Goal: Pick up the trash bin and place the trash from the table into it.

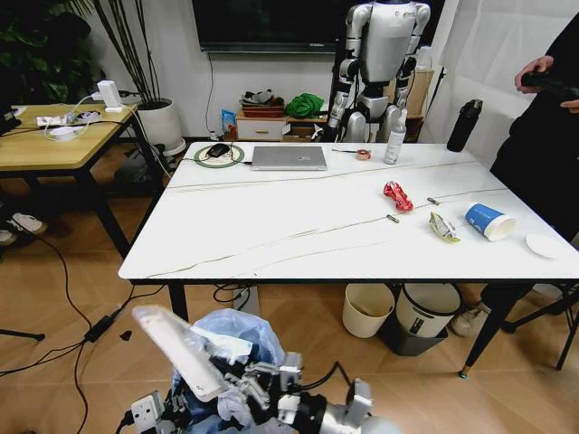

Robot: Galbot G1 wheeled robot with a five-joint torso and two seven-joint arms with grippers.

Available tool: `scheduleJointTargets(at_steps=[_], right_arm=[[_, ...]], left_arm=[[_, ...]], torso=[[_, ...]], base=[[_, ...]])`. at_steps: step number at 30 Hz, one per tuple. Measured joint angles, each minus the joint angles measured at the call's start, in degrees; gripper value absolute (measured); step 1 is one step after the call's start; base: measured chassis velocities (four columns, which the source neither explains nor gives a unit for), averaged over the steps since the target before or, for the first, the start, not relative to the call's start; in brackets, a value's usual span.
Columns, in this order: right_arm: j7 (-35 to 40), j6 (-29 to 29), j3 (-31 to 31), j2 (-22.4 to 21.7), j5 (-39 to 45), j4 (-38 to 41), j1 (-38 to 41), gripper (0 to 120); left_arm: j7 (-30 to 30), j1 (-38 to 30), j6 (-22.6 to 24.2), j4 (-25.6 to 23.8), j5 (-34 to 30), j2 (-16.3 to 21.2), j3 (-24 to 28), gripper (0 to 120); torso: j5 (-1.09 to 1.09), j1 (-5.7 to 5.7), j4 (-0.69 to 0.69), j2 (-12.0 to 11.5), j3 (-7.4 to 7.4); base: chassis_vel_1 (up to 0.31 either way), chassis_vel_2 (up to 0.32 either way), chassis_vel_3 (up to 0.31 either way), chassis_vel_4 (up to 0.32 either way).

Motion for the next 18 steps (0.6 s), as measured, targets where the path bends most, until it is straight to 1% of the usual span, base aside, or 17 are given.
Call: scheduleJointTargets(at_steps=[2, 3, 7, 14, 18], right_arm=[[1.2, 0.0, 0.1, -0.2, -2.8, -1.3, -0.1, 0], [1.2, 0.0, 0.1, -0.2, -2.8, -1.3, -0.1, 0], [3.2, -0.8, 0.9, -1.7, -6.1, -1.5, -1.1, 0], [4.4, -1.1, 2.4, -4.2, -9.2, -0.6, -2.3, 0], [5.0, -1.1, 2.6, -4.4, -10.9, -0.9, -2.4, 0]], left_arm=[[-0.1, 1.0, -0.2, -0.9, 0.8, -0.3, 0.5, 0], [-0.1, 1.0, -0.2, -0.9, 0.8, -0.3, 0.5, 0], [-0.4, 2.1, -0.5, -2.3, 2.5, -0.4, 0.9, 0], [-1.0, 2.4, -0.4, -4.1, 2.3, 0.5, 0.0, 0], [-1.1, 2.6, -0.3, -4.8, 2.2, 0.7, 0.0, 0]], torso=[[0.0, 0.0, -0.01, 0.0, 0.0], [0.0, 0.0, -0.01, 0.0, 0.0], [0.0, 0.0, -0.01, 0.0, 0.0], [0.0, 0.0, -0.01, 0.0, 0.0], [0.01, 0.0, -0.01, 0.0, 0.0]], base=[[0.0, 0.0, 0.0, 0.0], [0.0, 0.0, 0.0, 0.0], [0.0, 0.0, 0.0, 0.0], [0.0, 0.0, 0.0, 0.0], [0.0, 0.0, 0.0, 0.0]])
